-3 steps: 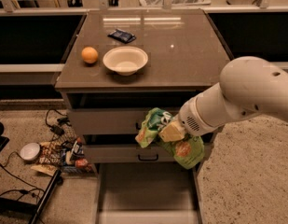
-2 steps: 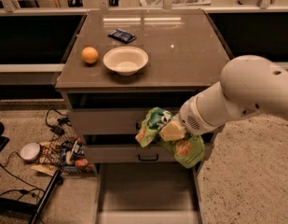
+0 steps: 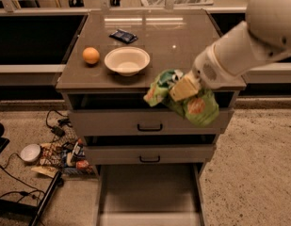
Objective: Pick green rice chip bag from bottom drawer and place on counter
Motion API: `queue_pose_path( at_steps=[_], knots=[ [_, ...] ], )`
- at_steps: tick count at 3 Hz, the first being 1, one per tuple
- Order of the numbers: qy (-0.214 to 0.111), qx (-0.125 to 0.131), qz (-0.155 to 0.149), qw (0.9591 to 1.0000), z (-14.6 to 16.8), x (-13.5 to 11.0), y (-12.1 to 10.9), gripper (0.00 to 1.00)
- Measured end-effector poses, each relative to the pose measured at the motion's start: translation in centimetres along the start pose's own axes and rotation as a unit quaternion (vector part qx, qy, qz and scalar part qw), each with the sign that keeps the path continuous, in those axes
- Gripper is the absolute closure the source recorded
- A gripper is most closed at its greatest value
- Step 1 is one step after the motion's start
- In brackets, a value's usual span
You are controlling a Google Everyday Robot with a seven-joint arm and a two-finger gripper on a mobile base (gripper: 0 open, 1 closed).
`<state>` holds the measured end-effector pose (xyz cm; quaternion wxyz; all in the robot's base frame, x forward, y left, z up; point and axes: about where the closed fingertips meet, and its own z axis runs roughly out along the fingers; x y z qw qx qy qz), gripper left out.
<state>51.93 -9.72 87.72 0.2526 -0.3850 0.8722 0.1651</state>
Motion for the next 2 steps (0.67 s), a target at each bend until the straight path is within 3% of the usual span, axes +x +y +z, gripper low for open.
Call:
queue_pose_path(
  at_steps=[1,2],
  knots=[
    [0.009,0.02,-0.002,0.9998,-3.3,-3.4,-2.8,1.0],
    [-0.002,0.043,-0.01,0.999,-5.4,-7.3,-6.6,1.0]
  ],
)
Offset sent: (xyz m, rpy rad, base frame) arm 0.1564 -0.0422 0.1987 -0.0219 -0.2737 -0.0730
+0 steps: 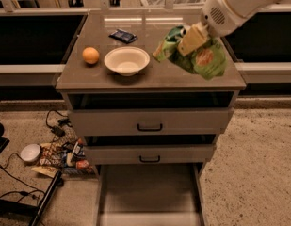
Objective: Pick green rice chip bag from bottom drawer and place on counter
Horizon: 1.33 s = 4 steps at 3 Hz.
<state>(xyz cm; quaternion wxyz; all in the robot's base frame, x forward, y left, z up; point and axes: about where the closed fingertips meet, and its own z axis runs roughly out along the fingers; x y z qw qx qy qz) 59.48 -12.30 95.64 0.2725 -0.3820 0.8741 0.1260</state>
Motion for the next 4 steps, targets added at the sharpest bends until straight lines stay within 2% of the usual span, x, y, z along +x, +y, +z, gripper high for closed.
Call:
queue_pose_path(
  at_steps=[1,2,3,4],
  knots=[
    [-0.027,0.025,-0.006,0.9993,0.1,-4.2,-4.5,1.0],
    [-0.077,0.069,-0.01,0.9946,-1.0,-8.7,-8.6,1.0],
    [-0.117,0.119,-0.001,0.986,-1.7,-11.2,-12.4,1.0],
    [-0.115,0.162,0.028,0.9796,-0.8,-10.7,-15.6,1.0]
  ],
)
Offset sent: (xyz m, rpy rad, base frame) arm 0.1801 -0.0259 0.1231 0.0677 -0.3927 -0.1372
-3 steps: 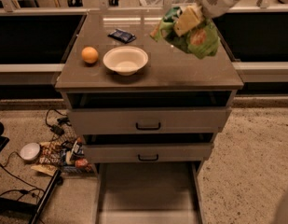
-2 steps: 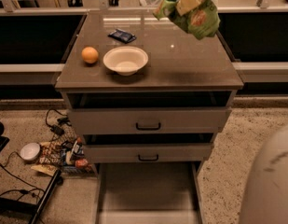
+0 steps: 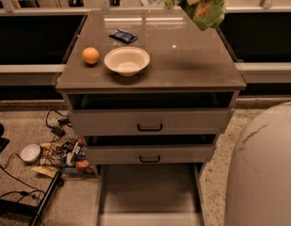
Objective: Pick green rice chip bag from bottom drawer and place on counter
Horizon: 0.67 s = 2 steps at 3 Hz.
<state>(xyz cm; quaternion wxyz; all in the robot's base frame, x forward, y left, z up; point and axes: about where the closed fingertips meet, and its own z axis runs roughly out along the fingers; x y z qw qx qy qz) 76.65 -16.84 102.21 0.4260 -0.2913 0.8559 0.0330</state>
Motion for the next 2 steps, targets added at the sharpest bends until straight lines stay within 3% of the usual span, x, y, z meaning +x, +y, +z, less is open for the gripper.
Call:
queue_pose_path(
  at_steps=[1,2],
  knots=[
    [0.036,0.03,0.028,0.9985,1.3,3.9,-1.7,1.0],
    [0.061,0.028,0.036,0.9971,2.7,6.3,-1.3,0.86]
  ],
)
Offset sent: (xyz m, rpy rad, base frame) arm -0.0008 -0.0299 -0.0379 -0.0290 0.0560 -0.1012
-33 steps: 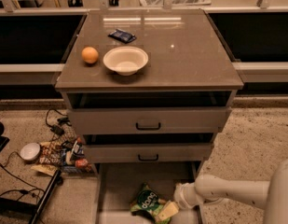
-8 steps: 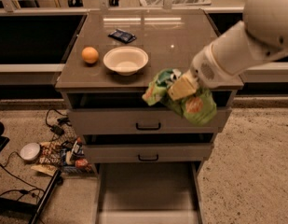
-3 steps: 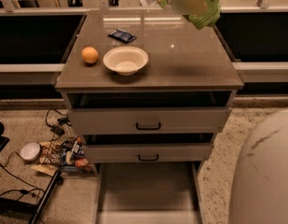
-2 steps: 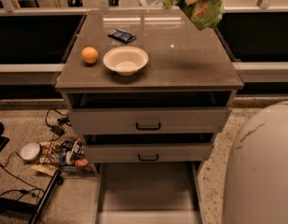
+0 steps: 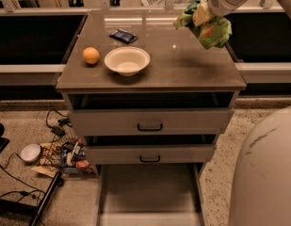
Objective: Pick green rice chip bag from bottom drawer and place on counter
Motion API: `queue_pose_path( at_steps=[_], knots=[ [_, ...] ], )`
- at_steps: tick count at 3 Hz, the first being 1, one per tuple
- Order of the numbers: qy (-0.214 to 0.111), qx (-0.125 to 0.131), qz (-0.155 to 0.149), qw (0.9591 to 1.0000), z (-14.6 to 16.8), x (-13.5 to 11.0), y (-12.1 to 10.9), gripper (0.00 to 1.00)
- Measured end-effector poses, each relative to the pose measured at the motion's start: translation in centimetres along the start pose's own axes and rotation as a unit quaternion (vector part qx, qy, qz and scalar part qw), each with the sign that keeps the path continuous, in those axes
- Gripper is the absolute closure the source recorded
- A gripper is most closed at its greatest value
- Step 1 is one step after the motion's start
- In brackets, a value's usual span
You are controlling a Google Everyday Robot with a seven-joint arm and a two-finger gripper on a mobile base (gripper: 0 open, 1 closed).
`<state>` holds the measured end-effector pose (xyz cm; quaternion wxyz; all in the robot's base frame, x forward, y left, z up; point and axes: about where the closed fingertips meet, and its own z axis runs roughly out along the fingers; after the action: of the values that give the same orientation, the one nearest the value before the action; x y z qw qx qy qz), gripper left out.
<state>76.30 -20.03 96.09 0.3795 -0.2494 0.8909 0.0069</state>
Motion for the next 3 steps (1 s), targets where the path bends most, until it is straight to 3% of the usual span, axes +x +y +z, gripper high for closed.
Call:
queue_pose_path(
  at_steps=[3],
  knots=[
    [0.004,-0.004,-0.001,1.0,0.71,0.17,0.44,0.16]
  ],
)
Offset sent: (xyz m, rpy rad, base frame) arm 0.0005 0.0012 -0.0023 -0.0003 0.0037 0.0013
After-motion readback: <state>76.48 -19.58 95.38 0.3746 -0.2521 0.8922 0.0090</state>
